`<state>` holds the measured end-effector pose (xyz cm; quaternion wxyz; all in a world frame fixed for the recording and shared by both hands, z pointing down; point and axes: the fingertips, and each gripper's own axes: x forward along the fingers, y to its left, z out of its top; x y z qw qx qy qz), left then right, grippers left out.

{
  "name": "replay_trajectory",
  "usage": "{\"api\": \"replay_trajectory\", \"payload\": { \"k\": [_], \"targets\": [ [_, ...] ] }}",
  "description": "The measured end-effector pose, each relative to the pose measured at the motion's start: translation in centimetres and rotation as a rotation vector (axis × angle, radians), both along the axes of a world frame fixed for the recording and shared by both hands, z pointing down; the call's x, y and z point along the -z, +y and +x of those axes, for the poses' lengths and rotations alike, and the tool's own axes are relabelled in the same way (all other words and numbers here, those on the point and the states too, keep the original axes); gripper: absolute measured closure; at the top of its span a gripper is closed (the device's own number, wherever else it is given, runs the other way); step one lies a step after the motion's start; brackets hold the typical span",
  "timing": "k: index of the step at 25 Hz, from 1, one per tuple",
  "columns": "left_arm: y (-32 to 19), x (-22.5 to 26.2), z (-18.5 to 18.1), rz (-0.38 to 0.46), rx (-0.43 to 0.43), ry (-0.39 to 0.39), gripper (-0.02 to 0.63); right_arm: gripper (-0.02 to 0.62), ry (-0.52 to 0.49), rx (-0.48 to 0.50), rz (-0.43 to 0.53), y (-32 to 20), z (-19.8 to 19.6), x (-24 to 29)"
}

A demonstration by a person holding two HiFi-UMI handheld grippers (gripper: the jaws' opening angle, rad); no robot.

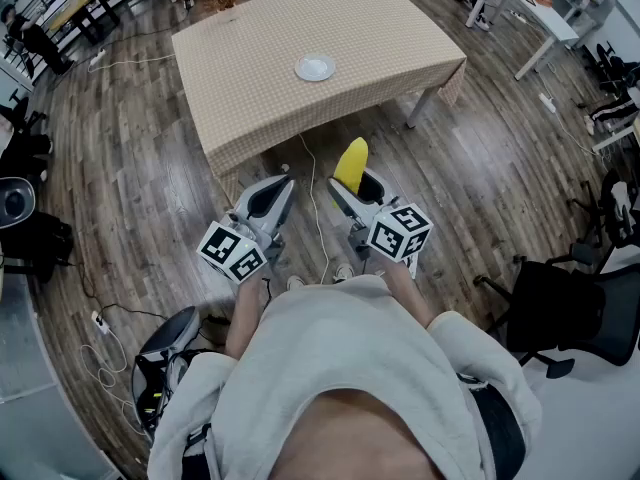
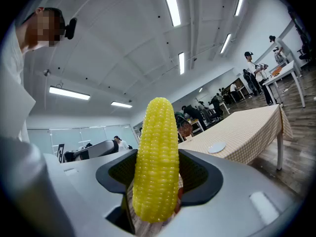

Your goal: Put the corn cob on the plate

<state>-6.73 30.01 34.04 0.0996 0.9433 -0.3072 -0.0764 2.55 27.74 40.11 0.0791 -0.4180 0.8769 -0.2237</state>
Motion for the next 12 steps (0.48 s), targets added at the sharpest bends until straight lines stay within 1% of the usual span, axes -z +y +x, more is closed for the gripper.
{"api": "replay_trajectory", "payload": {
  "k": [12],
  "targets": [
    [-0.41, -0.82, 0.78, -0.023, 0.003, 0.000, 0.597, 0.334, 0.000, 0.009, -0.014, -0.26, 0.35, -0.50]
  ]
}}
